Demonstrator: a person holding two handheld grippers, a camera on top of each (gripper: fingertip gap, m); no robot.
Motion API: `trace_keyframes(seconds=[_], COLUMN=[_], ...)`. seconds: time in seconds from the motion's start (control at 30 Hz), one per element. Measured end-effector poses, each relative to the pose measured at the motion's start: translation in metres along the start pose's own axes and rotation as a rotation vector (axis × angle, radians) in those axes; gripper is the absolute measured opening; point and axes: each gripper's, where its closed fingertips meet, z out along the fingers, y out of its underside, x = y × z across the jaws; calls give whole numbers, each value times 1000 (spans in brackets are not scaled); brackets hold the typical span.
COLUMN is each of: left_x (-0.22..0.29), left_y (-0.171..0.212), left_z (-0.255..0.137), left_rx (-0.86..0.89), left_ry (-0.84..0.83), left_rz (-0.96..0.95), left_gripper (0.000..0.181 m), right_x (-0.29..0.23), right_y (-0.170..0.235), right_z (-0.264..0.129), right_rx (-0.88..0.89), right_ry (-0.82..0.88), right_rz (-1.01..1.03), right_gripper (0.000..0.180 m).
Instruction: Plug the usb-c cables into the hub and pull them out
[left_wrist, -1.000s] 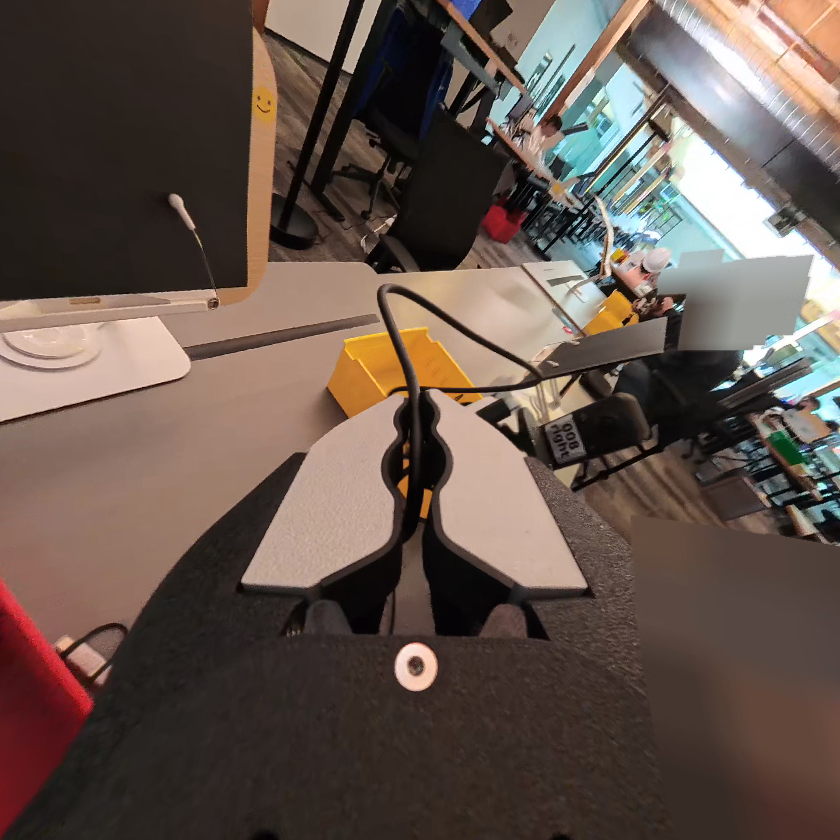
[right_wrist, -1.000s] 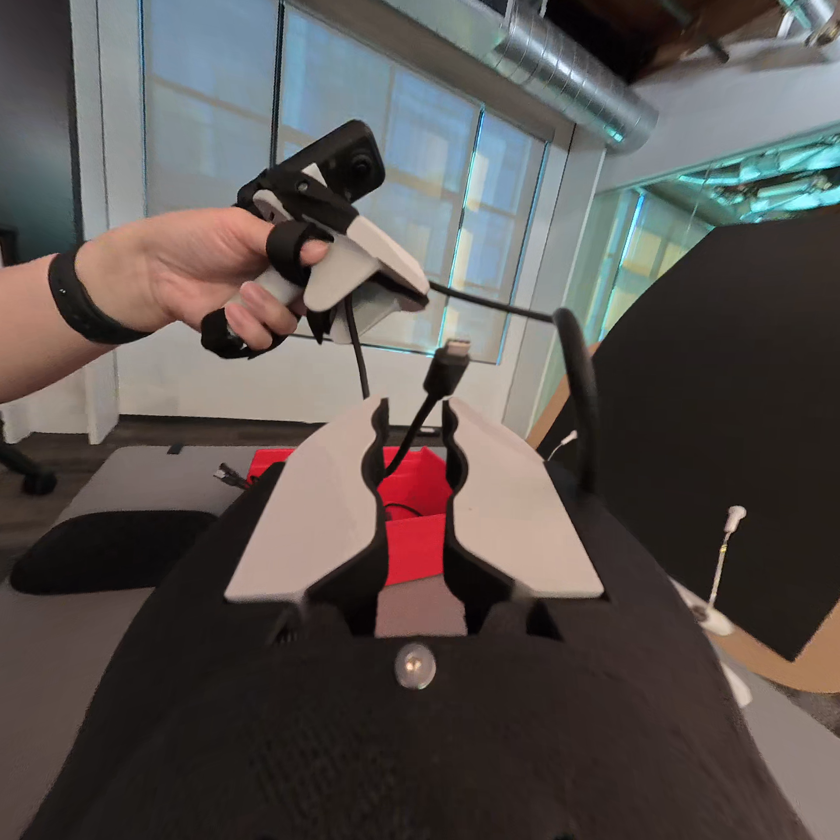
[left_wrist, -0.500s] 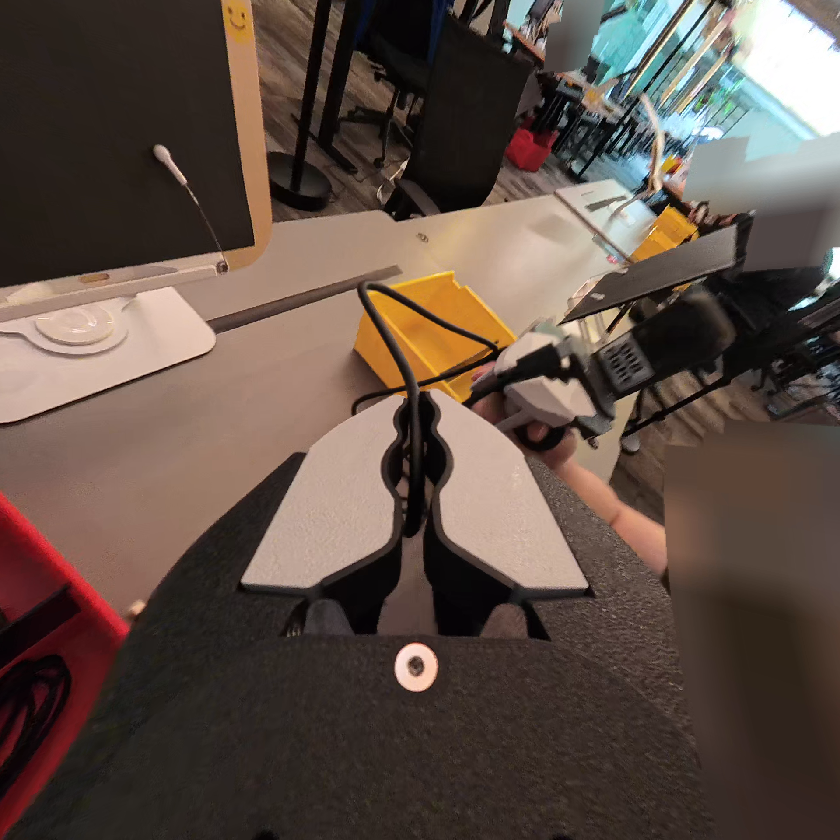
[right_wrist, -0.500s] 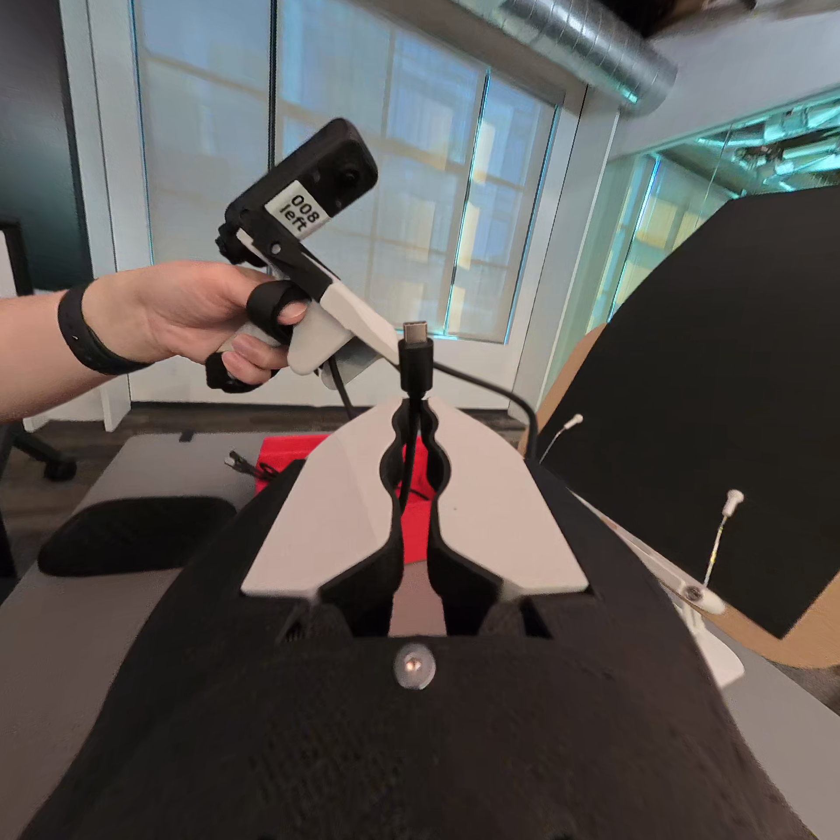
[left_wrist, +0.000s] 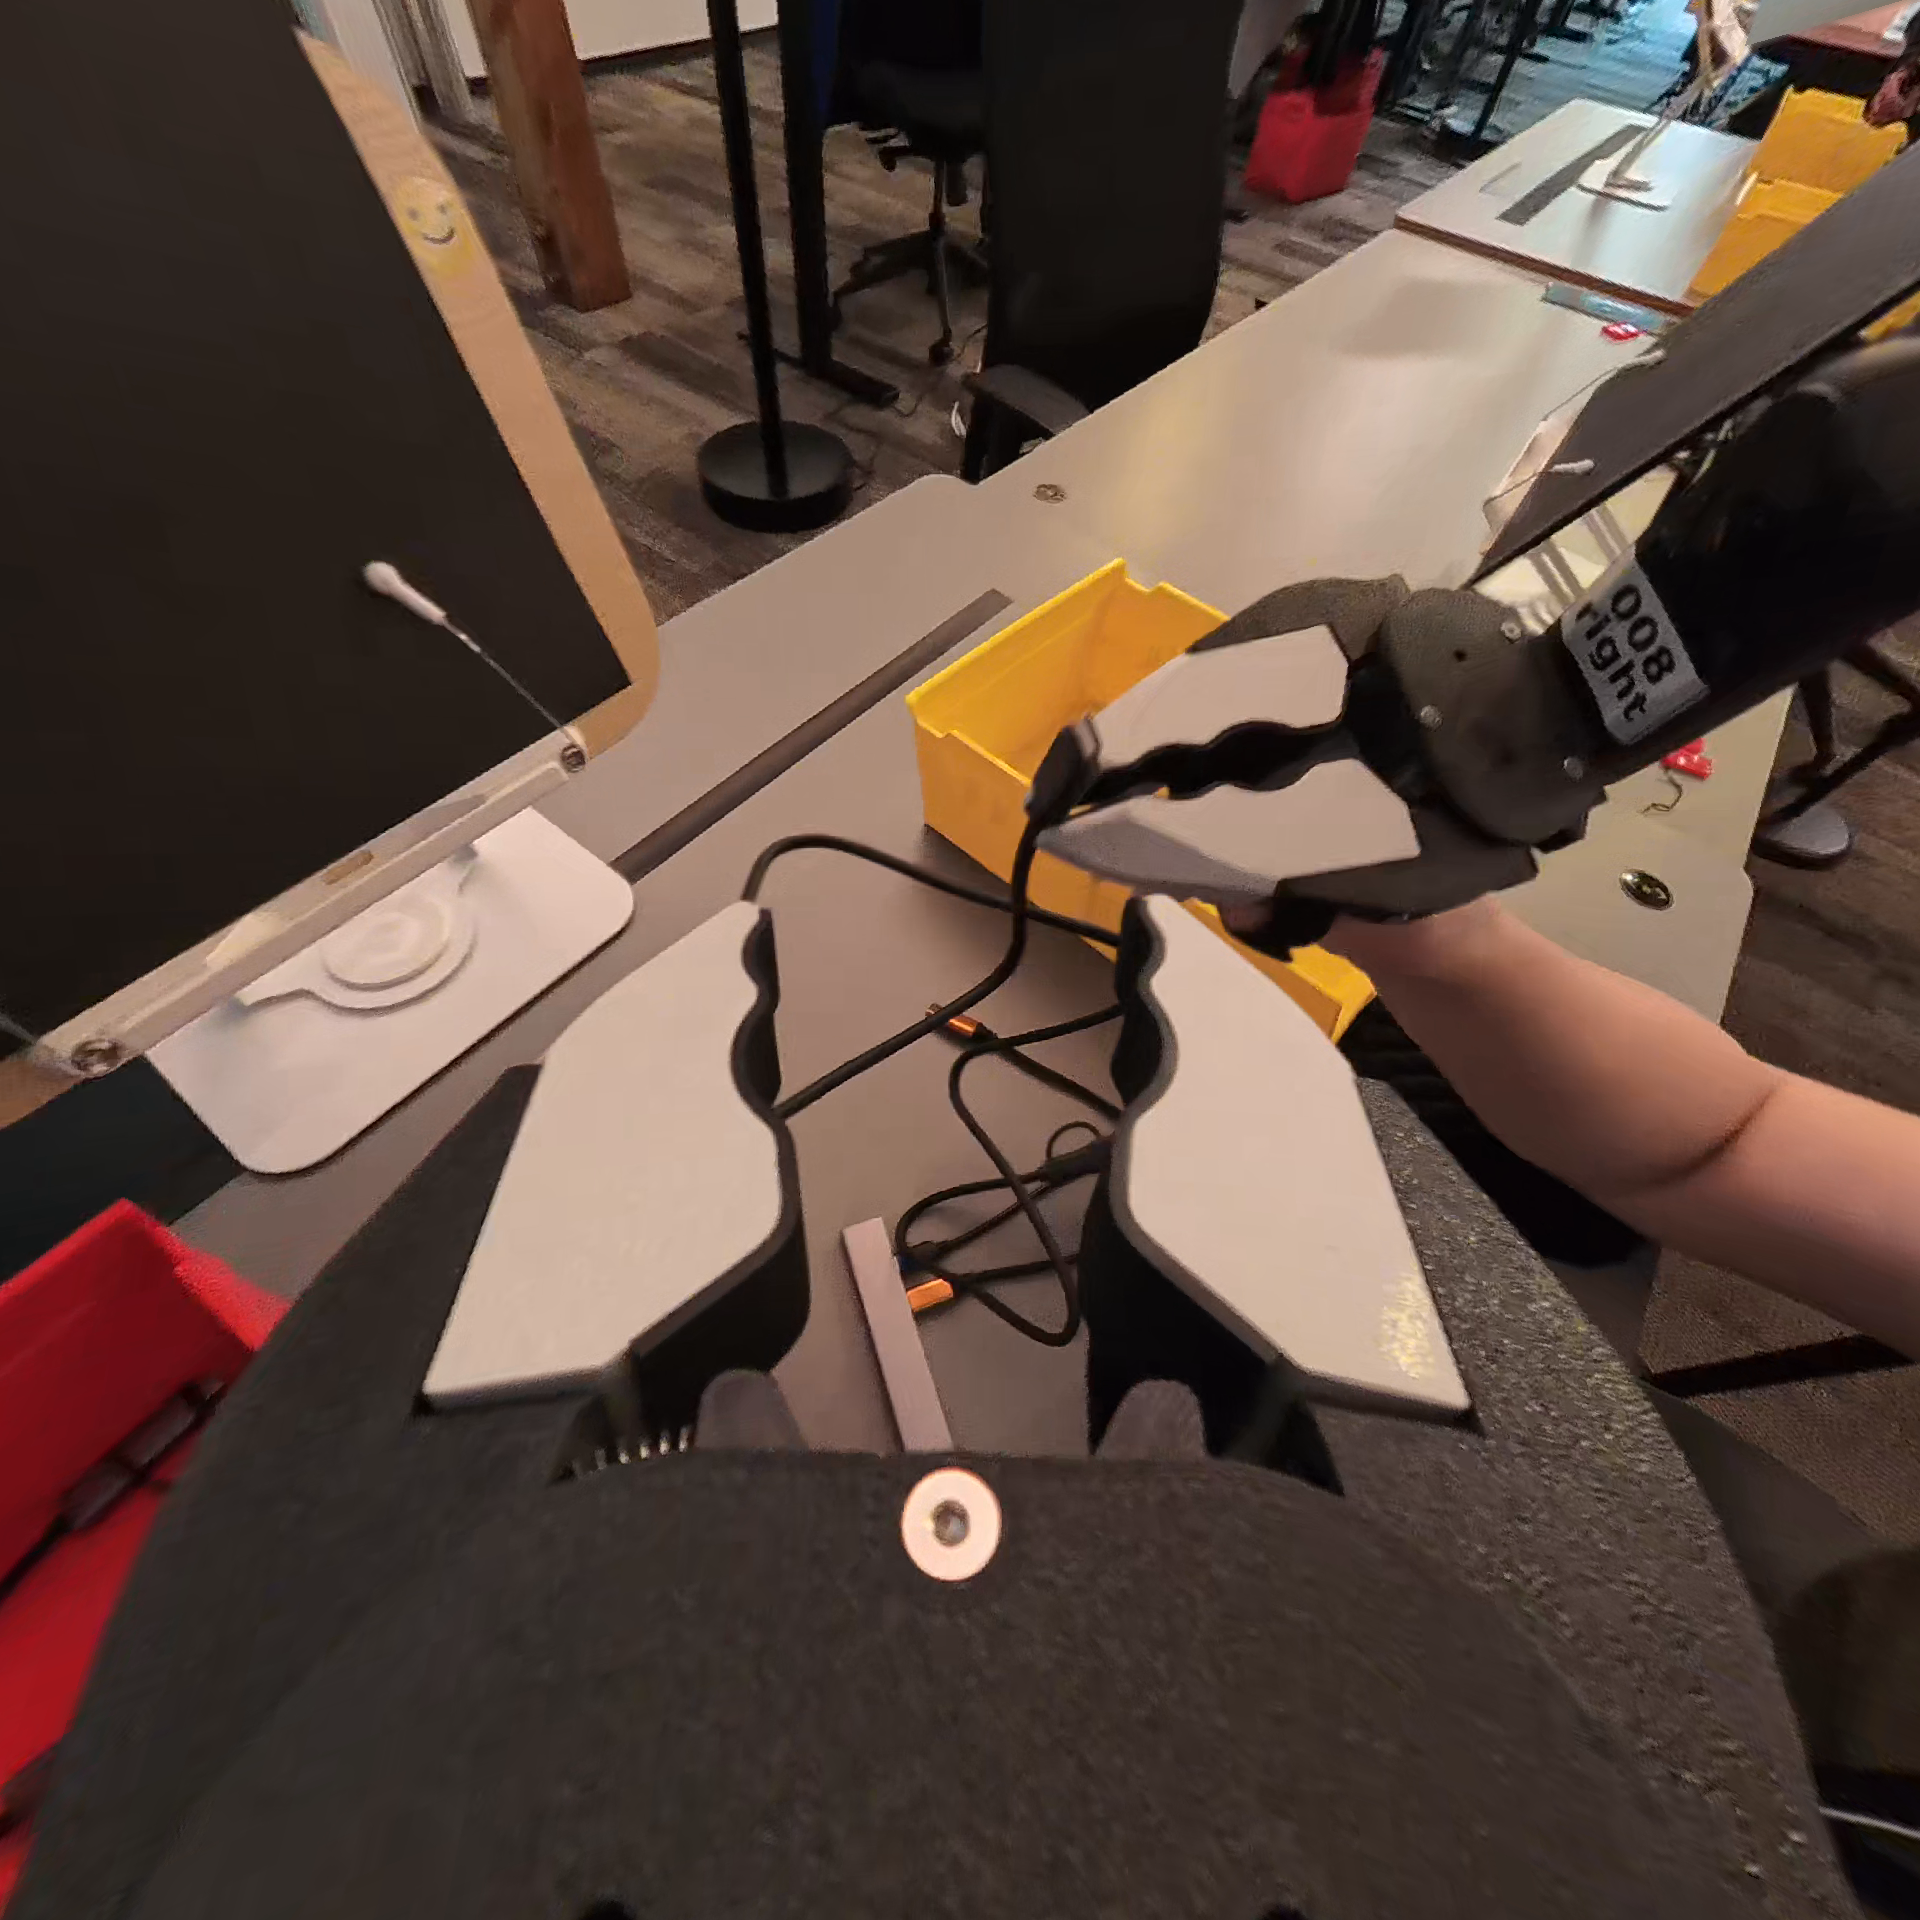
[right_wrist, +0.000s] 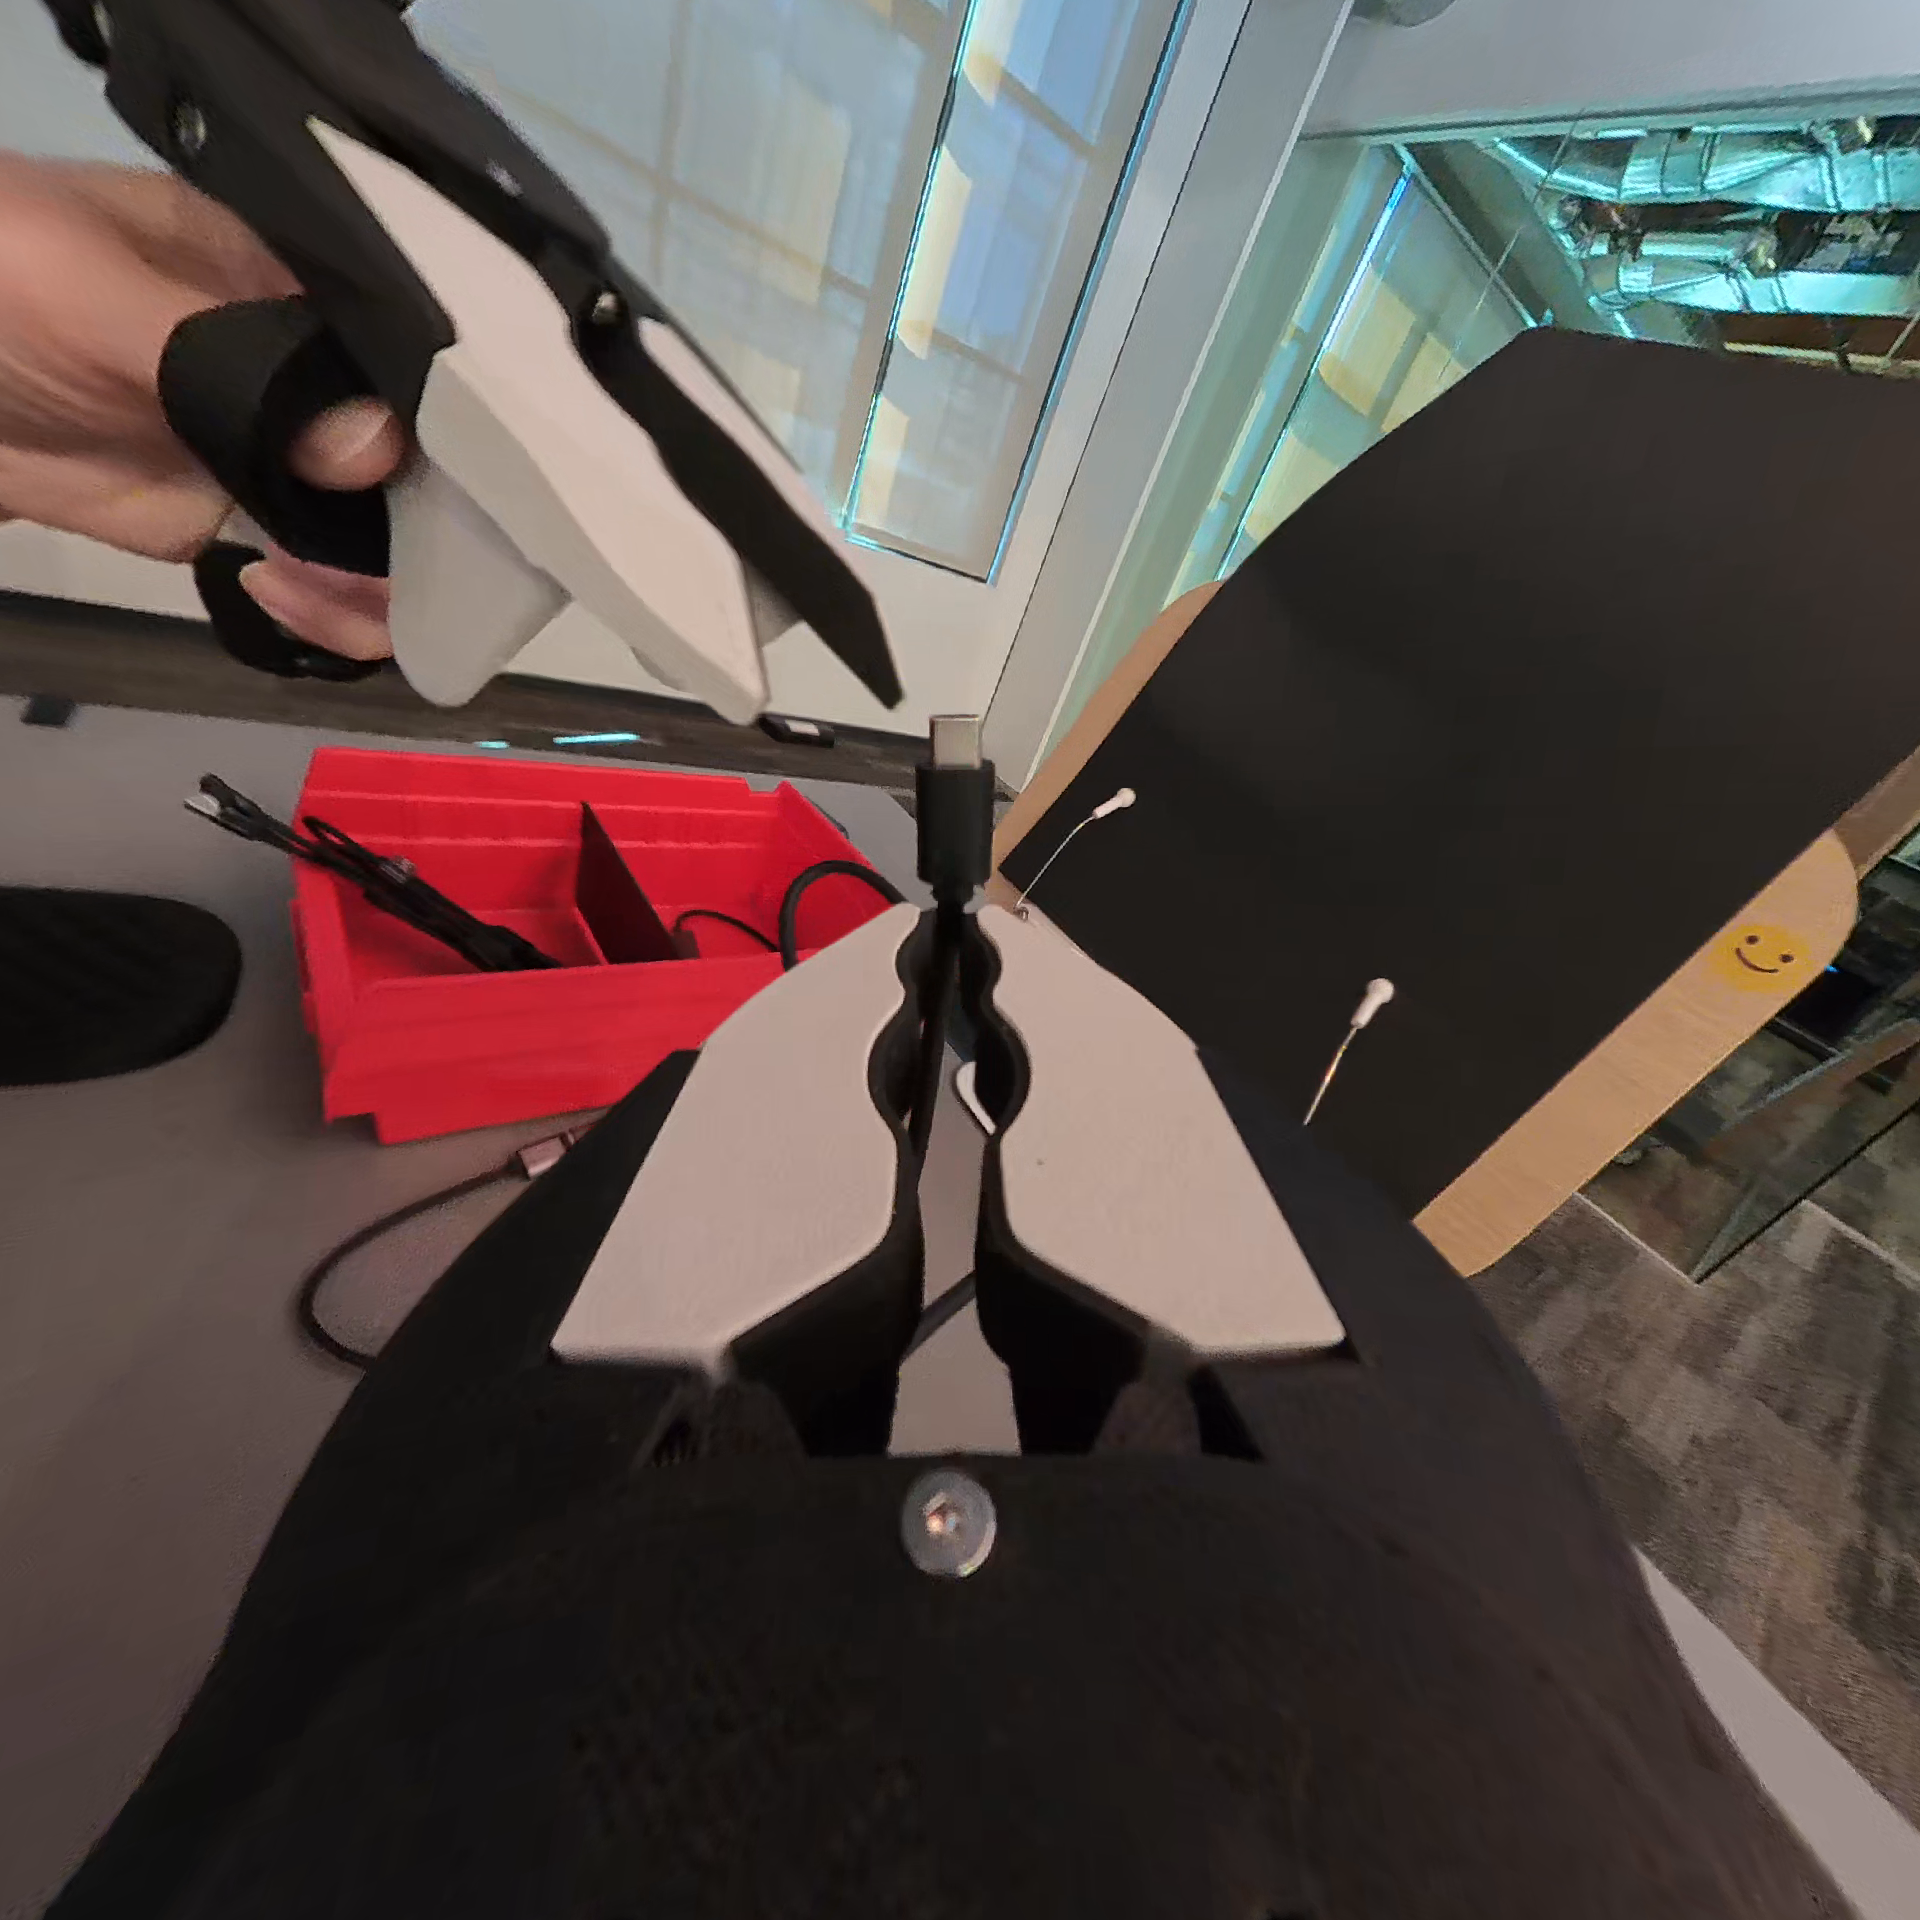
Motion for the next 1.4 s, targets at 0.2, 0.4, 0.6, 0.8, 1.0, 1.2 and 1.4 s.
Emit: trace_keyframes(seconds=[0.2, 0.4, 0.6, 0.8, 1.0, 1.2, 1.4], left_x=[7, 14, -5, 32, 63, 71, 78], left_y=[6, 7, -33, -50, -38, -26, -18], left_z=[32, 39, 24, 21, 24, 17, -2], left_rx=[-112, -146, 53, 131, 177, 186, 152], left_ry=[-4, 106, 73, 268, 303, 425, 580], left_rz=[19, -70, -141, -336, -318, -442, -538], left_gripper=[54, 7, 6, 6, 6, 6, 6], right_x=[-8, -2, -47, -82, -7, 14, -27], right_y=[4, 2, -55, -6, -22, -41, -65], right_z=[3, 3, -13, 39, -5, -35, -53], right_rx=[-51, -13, 310, 239, 539, 693, 776], right_ry=[-5, 39, -68, -153, 122, 156, -71], right_rz=[-107, -150, -64, 476, 516, 365, -27], right_gripper=[4, 5, 3, 30, 33, 33, 39])
